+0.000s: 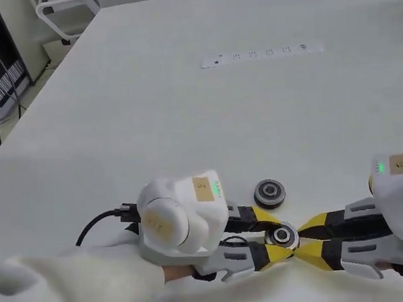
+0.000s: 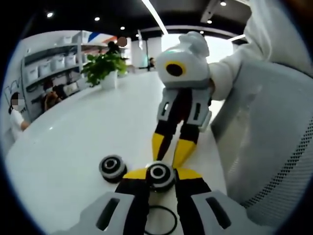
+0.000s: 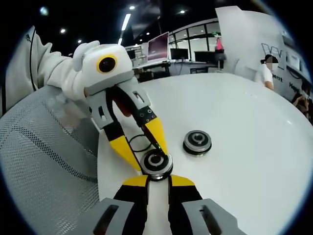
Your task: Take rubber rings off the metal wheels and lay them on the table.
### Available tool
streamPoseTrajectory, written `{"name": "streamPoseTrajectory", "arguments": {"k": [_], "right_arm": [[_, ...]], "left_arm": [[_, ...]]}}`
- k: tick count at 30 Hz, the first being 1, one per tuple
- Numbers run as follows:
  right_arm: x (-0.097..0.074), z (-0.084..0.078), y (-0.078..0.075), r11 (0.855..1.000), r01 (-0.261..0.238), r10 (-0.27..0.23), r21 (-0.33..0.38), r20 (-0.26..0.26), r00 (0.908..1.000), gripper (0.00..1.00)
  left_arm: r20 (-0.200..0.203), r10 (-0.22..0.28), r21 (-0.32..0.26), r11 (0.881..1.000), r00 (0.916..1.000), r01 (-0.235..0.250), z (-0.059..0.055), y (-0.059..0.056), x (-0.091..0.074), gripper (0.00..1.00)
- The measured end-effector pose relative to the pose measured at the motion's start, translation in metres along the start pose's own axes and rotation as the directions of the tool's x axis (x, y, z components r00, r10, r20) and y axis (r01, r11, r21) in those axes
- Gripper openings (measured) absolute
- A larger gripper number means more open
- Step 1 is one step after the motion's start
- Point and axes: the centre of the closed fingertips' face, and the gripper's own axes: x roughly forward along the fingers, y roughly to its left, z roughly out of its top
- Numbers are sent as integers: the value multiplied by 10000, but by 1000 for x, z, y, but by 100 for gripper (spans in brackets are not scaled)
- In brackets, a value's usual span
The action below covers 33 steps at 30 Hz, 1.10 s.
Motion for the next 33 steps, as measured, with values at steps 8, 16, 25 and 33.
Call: {"name": "streamPoseTrajectory", "arguments": {"k": [8, 16, 25, 33], "right_arm": [[0, -1, 0, 10000, 25, -25, -48, -41, 10000, 8], [0, -2, 1, 9999, 8, -9, -121, -79, 10000, 5], [-1, -3, -5, 9983, 364, -360, 448, -99, 9993, 0], [-4, -2, -12, 8971, -321, -132, 4408, 994, 9950, 0]], "left_arm": [[75, 29, -410, 9992, 10000, -25, 0, 1, -2, 20], [46, 168, -507, 9986, 9998, -165, -1, 4, -5, 14], [46, 146, -462, 9988, 9999, -144, -2, 4, -5, 14], [161, 160, -460, 9988, 9997, -152, -2, 4, -3, 14]]}}
